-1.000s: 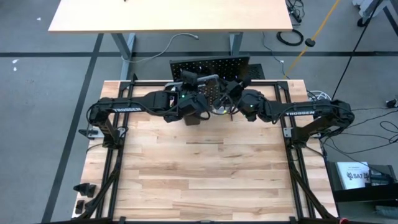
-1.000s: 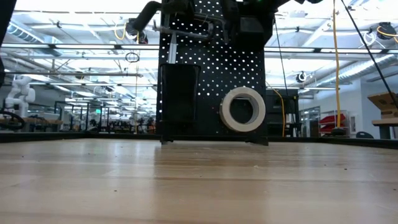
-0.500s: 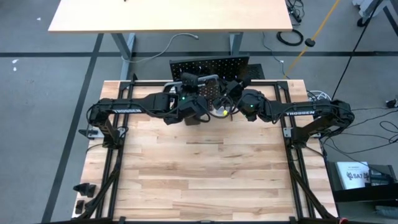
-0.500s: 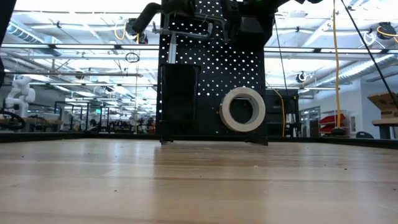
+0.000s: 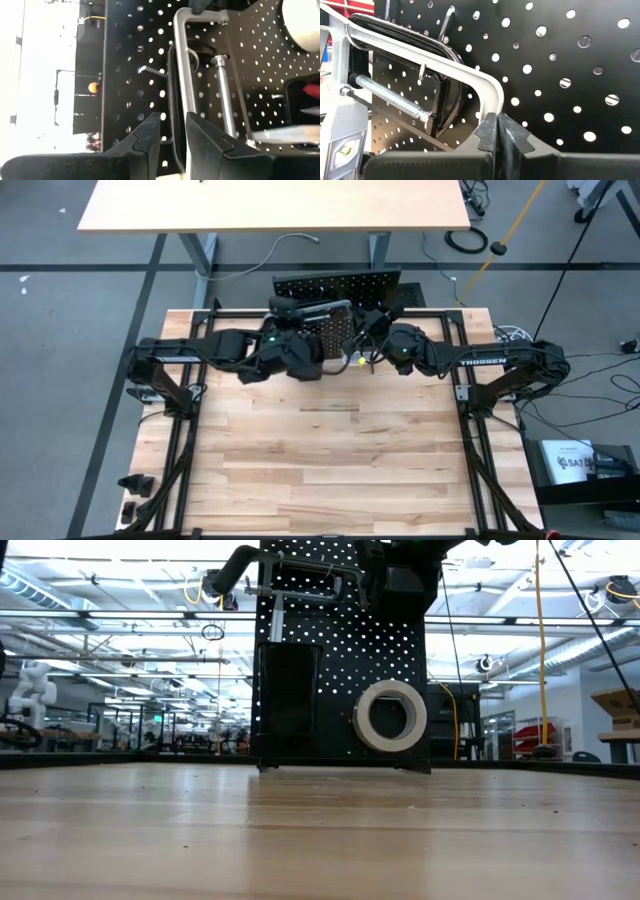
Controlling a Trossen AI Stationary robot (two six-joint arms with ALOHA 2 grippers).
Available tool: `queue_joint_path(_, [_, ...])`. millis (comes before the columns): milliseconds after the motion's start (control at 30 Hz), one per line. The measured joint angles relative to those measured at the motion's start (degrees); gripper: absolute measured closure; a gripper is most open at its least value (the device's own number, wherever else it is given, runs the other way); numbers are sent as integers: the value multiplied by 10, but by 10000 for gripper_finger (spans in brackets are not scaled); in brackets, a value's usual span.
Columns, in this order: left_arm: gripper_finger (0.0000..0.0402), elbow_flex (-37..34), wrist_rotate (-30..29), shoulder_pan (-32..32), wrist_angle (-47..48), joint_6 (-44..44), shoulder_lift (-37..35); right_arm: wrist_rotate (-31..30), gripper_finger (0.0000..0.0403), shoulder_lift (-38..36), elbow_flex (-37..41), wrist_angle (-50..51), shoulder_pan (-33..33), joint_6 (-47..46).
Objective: Hang tools onto peg board
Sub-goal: Hang the hacksaw on the pegboard
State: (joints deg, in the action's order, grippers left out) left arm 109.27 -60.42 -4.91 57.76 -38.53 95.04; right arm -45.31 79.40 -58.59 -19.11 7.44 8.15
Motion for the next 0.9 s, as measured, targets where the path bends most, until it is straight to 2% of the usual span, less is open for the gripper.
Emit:
queue_joint_path(133, [303,0,-11,-13,39,49,-24,-6,399,0,0,2,0,0])
queue_joint_path(233, [303,0,-9,-14,90,124,-52,-6,399,0,0,2,0,0])
queue_joint_path(400, [303,1,65,-13,185,284,-103,-8,399,0,0,3,0,0])
queue_joint_path(500, [303,1,106,-14,218,348,-128,-8,399,0,0,4,0,0])
queue_joint_path(700, [303,-16,128,-20,237,394,-142,-8,399,0,0,5,0,0])
queue_joint_path(900, [303,-55,140,-20,238,398,-142,-8,399,0,0,6,0,0])
